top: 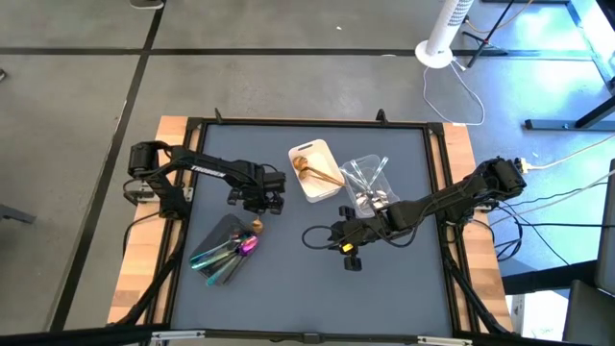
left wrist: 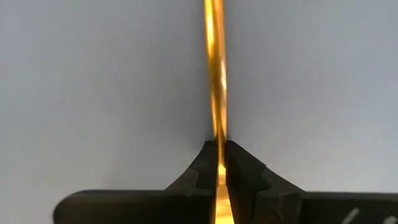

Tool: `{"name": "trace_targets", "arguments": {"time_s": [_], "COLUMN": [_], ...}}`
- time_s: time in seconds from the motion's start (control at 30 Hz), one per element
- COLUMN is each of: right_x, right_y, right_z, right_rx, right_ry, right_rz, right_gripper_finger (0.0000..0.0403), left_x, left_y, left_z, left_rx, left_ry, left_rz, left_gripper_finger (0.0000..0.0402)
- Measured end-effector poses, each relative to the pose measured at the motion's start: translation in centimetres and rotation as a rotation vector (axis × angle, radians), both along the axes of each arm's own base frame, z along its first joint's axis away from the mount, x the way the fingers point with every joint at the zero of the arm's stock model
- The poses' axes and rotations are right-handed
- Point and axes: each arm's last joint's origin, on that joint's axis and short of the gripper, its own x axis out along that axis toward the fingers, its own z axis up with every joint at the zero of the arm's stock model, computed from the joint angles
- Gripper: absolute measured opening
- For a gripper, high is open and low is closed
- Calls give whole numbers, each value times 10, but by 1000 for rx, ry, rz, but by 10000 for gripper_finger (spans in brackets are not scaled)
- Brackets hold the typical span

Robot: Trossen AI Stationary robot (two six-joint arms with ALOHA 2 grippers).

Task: Sort silverware by color (type)
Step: Put the gold spoon into the white bin

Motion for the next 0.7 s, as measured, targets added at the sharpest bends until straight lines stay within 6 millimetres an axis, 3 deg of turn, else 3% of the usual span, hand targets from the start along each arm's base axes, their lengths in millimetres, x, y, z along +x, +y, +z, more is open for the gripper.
{"name": "trace_targets", "arguments": {"time_s": [0.33,0.7], "right_x": [-6,-42], "right_y": [-2,-14], "right_z": [7,59], "right_rx": [-3,27], "right_ry": [10,-80], "right_rz": [2,1], "right_gripper_finger": [111,111], "left_x": [-1,-2], "left_y": [1,3], "left_z": [13,34], "left_rx": [54,146], "left_ry": [-70,-175], "left_rz": [-42,-92], "left_gripper_finger": [8,7]}}
